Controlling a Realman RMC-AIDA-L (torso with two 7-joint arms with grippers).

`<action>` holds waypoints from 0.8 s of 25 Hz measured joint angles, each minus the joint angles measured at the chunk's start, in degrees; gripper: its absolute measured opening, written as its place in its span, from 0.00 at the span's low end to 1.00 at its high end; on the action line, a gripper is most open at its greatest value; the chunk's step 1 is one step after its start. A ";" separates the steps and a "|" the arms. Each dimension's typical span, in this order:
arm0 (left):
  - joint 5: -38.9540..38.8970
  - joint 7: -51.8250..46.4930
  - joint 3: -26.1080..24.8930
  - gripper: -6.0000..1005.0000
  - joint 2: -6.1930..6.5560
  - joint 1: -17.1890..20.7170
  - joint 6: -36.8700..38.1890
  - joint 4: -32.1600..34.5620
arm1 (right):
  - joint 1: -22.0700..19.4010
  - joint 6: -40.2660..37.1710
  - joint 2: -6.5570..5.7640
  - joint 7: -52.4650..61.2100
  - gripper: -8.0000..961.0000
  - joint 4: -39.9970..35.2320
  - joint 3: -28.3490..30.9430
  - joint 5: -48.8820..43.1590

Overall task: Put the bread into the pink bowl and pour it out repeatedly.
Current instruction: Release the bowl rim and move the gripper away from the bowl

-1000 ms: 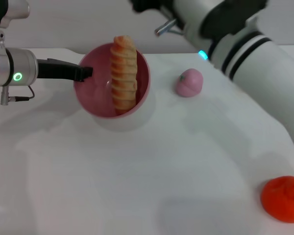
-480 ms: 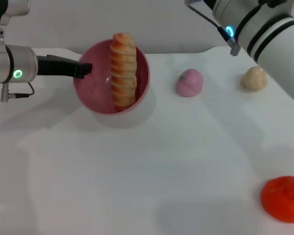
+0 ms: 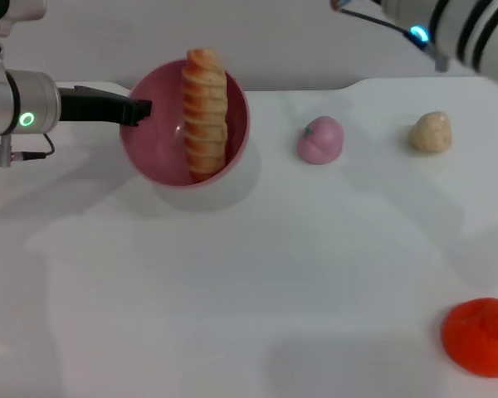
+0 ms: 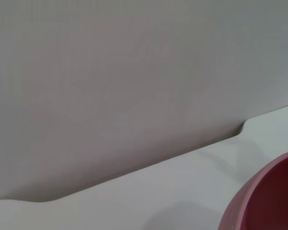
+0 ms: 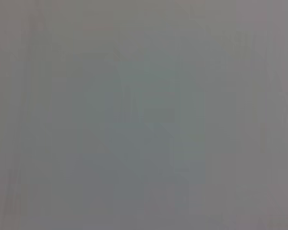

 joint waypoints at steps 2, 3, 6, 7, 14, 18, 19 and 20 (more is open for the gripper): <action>0.00 0.00 -0.08 0.06 0.10 0.02 0.19 -0.03 | 0.47 5.22 0.01 -0.90 0.45 -1.23 2.41 -0.09; 0.00 -0.02 -0.12 0.06 0.16 0.06 0.29 -0.04 | 0.72 7.61 0.01 -1.28 0.45 -1.66 3.48 -0.11; 0.00 -0.09 -0.15 0.06 0.22 0.11 0.36 -0.06 | 1.45 15.59 0.00 -2.02 0.45 -3.14 6.62 -0.17; 0.00 -0.10 -0.15 0.06 0.24 0.12 0.38 -0.07 | 1.75 18.65 -0.07 -2.15 0.45 -3.73 7.42 -0.19; 0.00 -0.10 -0.15 0.06 0.27 0.02 0.55 -0.12 | 4.37 40.11 -0.12 -4.49 0.45 -5.06 13.77 -2.44; 0.00 -0.09 -0.14 0.06 0.27 -0.03 0.54 -0.13 | 4.91 46.02 0.00 -2.36 0.45 -4.99 16.34 -10.53; 0.00 -0.10 -0.13 0.06 0.27 -0.09 0.55 -0.13 | 4.91 46.51 0.03 -1.45 0.45 -4.97 16.58 -12.77; 0.00 -0.10 -0.13 0.06 0.27 -0.12 0.56 -0.13 | 4.88 46.74 0.08 -0.48 0.45 -4.97 16.64 -14.84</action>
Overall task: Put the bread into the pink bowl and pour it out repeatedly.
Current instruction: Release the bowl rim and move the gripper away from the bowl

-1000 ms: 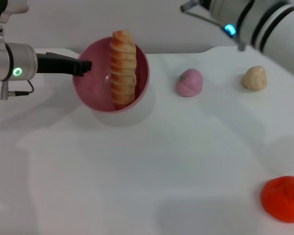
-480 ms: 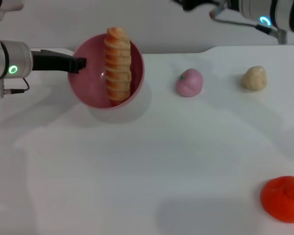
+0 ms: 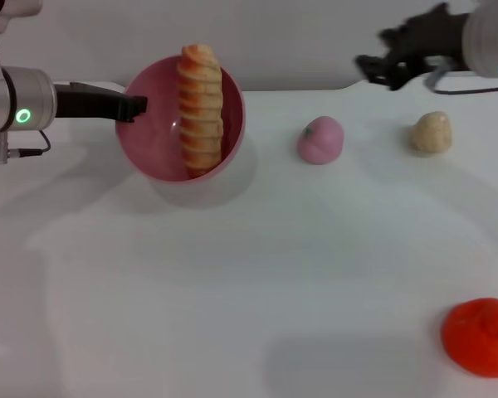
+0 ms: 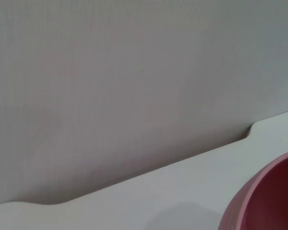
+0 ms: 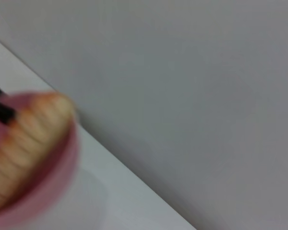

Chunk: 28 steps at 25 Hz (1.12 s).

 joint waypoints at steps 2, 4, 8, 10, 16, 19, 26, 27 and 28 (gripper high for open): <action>0.00 0.00 0.00 0.06 0.00 -0.15 0.05 0.00 | -0.21 -0.32 0.19 1.96 0.45 -0.03 -0.19 -4.22; 0.00 -0.01 0.00 0.06 -0.11 -0.28 0.10 0.00 | -0.61 -2.57 0.38 3.74 0.45 0.22 -0.94 -7.12; 0.00 -0.01 0.02 0.06 -0.40 -0.34 0.23 0.00 | -2.83 -13.93 0.64 9.70 0.45 2.19 -5.20 -14.26; 0.00 -0.01 0.10 0.06 -0.48 -0.33 0.23 0.00 | -4.37 -21.32 0.83 14.98 0.45 3.59 -8.26 -20.11; 0.00 -0.02 0.03 0.06 -0.72 0.00 0.23 0.01 | -8.61 -41.46 1.09 32.53 0.45 7.98 -14.84 -36.17; 0.00 -0.01 0.01 0.06 -0.91 0.13 0.23 0.01 | -10.61 -53.54 1.13 42.59 0.45 11.13 -14.96 -41.78; 0.00 -0.01 -0.01 0.06 -1.24 0.19 0.45 0.06 | -12.93 -84.59 1.09 55.68 0.45 23.62 -9.80 -42.10; -0.01 -0.02 -0.01 0.06 -1.31 0.20 0.64 0.08 | -13.05 -89.12 1.08 56.23 0.45 26.06 -9.06 -40.56; 0.00 -0.01 -0.01 0.06 -1.36 0.20 0.72 0.08 | -13.18 -93.96 1.01 56.34 0.45 28.48 -8.57 -38.48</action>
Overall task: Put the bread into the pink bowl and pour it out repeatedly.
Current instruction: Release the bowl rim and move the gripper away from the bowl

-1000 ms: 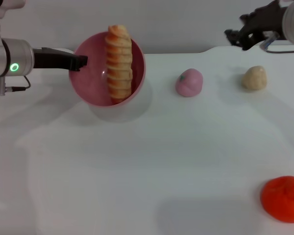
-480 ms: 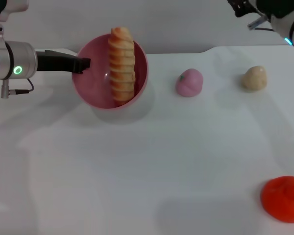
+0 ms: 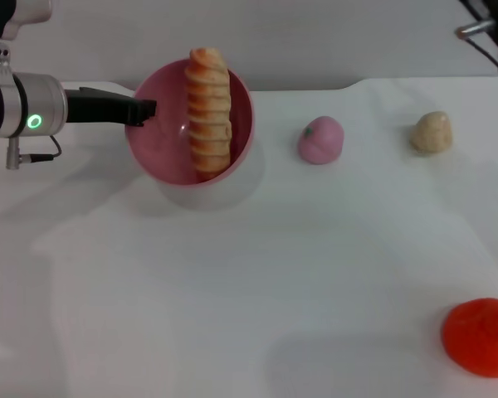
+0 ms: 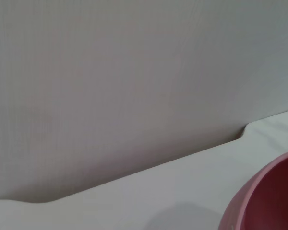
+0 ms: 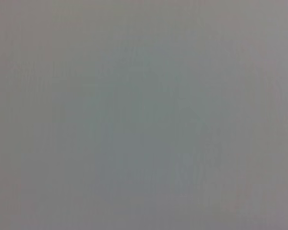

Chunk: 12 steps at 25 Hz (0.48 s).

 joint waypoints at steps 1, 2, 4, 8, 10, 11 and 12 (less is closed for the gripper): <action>0.00 0.00 0.01 0.06 -0.05 -0.04 0.03 0.00 | -0.11 -4.79 -0.03 -0.37 0.45 2.15 0.35 2.24; 0.00 0.00 0.00 0.06 -0.06 -0.13 0.04 0.00 | -0.15 -9.51 -0.11 -1.24 0.45 4.68 0.64 4.41; 0.00 0.00 0.00 0.06 -0.10 -0.22 0.04 -0.01 | -0.17 -16.79 -0.18 -3.62 0.45 8.69 0.93 7.78; 0.00 0.00 0.10 0.06 -0.75 -0.60 1.01 -0.02 | -0.33 -24.71 -0.16 -10.12 0.45 12.81 0.70 11.93; -0.04 0.00 0.39 0.06 -1.11 -0.74 1.79 -0.02 | -0.39 -26.00 -0.15 -11.54 0.45 13.69 0.95 12.33; -0.11 0.00 0.56 0.06 -1.24 -0.84 2.04 -0.02 | -0.42 -26.26 -0.14 -11.73 0.45 13.91 1.22 12.36; -0.19 0.00 0.68 0.06 -1.37 -0.96 2.19 -0.03 | -0.45 -26.47 -0.14 -11.78 0.45 14.07 1.64 12.40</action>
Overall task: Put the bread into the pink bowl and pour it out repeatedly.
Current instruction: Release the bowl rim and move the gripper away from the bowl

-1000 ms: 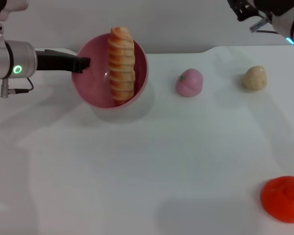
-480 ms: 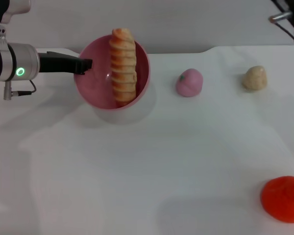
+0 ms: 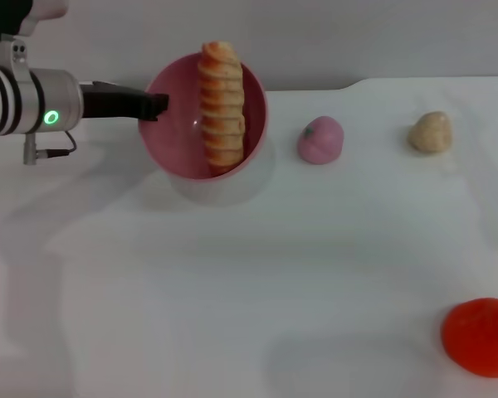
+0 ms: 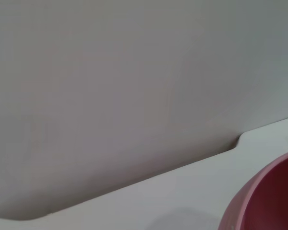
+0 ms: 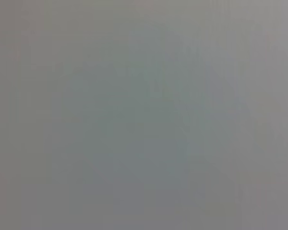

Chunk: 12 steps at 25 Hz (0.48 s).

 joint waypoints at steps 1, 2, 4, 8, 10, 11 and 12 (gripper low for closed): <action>-0.21 -0.04 0.40 0.06 -0.21 -0.17 0.24 -0.01 | -0.04 -0.38 0.01 -0.09 0.45 0.29 0.48 0.13; -0.31 -0.13 0.74 0.06 -0.32 -0.23 0.48 -0.01 | -0.08 -0.94 0.00 -0.16 0.45 0.66 1.06 0.33; -0.52 -0.58 2.48 0.06 -0.54 -0.40 1.08 -0.15 | -0.12 -2.62 -0.04 -0.31 0.45 1.70 2.57 0.71; -0.81 -3.38 6.78 0.06 -0.26 -1.30 0.97 -1.30 | -0.14 -4.42 -0.15 -0.37 0.45 3.44 5.52 0.89; -0.80 -4.19 7.72 0.06 -0.18 -1.56 0.91 -1.47 | 0.01 -4.59 -0.25 -0.37 0.45 4.34 6.49 0.91; -0.84 -4.19 7.78 0.06 -0.17 -1.54 0.95 -1.46 | 0.12 -4.68 -0.30 -0.38 0.45 4.77 6.79 0.92; -0.98 -4.19 7.79 0.06 -0.19 -1.48 1.01 -1.41 | 0.20 -4.80 -0.32 -0.38 0.45 5.07 6.93 0.91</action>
